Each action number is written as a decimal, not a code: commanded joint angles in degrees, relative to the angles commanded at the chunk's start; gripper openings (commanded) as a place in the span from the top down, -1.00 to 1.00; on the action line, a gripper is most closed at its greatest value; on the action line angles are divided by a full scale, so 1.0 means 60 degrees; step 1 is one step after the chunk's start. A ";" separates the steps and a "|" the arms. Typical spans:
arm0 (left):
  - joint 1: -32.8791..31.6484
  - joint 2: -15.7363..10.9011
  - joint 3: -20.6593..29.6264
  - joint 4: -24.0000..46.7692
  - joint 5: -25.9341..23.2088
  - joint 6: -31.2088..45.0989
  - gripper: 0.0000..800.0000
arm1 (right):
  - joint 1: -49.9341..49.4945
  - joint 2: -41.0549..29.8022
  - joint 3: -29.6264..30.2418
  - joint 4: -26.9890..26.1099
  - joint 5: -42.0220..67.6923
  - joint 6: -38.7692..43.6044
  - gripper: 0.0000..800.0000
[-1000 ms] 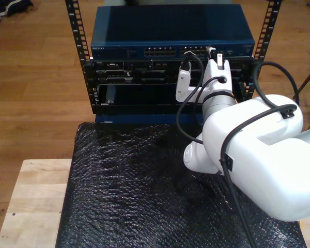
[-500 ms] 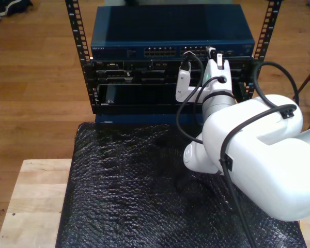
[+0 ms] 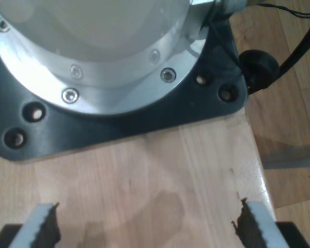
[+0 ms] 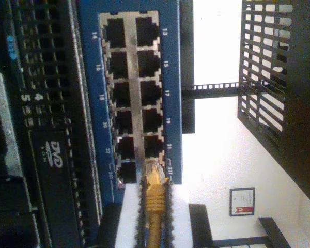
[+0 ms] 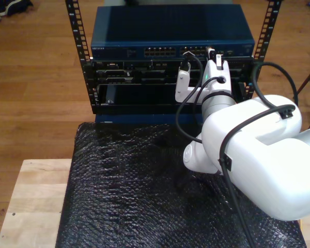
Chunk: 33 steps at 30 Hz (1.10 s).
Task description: Grab the cable and plug it in
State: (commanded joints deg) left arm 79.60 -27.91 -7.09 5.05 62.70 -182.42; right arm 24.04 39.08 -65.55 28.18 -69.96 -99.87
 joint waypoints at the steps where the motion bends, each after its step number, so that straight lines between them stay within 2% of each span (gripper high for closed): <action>1: 0.0000 0.0000 0.0000 0.0000 0.0000 0.0000 -1.00 | 0.0000 0.0000 -0.0044 0.0000 0.0000 0.0000 1.00; 33: 0.0000 0.0000 0.0000 0.0000 0.0000 0.0000 -1.00 | 0.0000 0.0293 -0.0337 -0.0015 0.0000 -0.0015 1.00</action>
